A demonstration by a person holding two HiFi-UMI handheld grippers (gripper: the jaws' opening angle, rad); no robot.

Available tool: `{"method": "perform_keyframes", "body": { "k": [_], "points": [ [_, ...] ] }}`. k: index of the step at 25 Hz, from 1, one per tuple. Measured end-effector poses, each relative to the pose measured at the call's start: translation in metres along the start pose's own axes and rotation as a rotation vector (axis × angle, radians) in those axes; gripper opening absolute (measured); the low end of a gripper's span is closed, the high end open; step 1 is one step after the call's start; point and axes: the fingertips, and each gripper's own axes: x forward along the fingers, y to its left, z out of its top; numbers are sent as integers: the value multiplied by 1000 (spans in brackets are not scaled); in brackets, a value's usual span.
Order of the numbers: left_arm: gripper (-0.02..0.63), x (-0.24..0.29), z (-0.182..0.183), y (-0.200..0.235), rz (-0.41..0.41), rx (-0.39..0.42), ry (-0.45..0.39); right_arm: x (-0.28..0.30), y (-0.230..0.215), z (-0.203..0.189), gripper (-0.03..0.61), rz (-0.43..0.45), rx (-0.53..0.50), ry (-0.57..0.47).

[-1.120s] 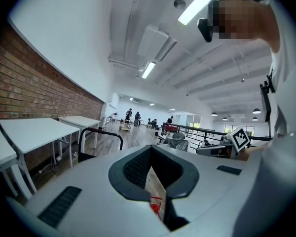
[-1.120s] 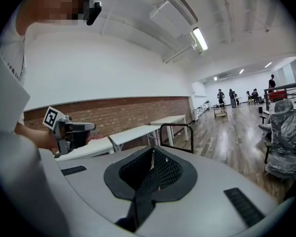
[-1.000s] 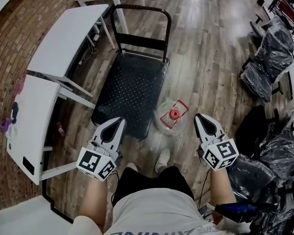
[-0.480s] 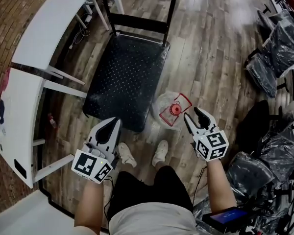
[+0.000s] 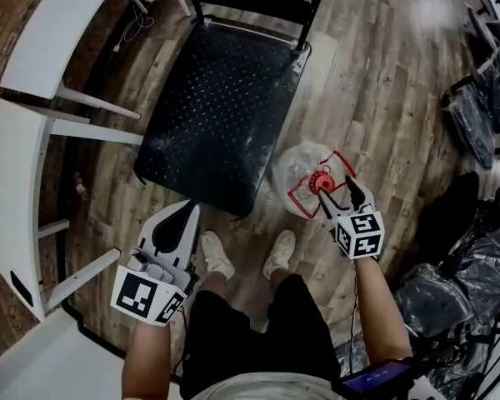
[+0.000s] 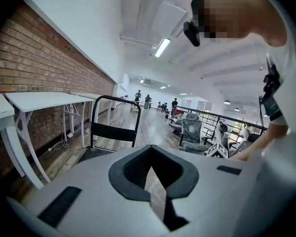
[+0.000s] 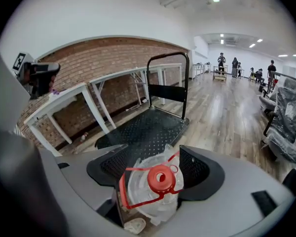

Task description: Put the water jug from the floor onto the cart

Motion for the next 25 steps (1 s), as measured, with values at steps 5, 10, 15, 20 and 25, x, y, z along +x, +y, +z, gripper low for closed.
{"method": "perform_keyframes", "body": {
  "k": [5,10,15,20,25],
  "points": [
    [0,-3,-21,13,32,-11,18,46,-10,-41,339,-34,6,73],
    [0,0,-43,20,56,-31,43,70,-12,-64,347,-46,-5,115],
    [0,6,-53,25,66,-49,49,83,-18,-83,347,-63,9,137],
    [0,6,-52,26,76,-52,50,85,-18,-93,344,-77,24,151],
    [0,2,-55,28,87,-59,53,84,-21,-93,318,-89,45,147]
  ]
}}
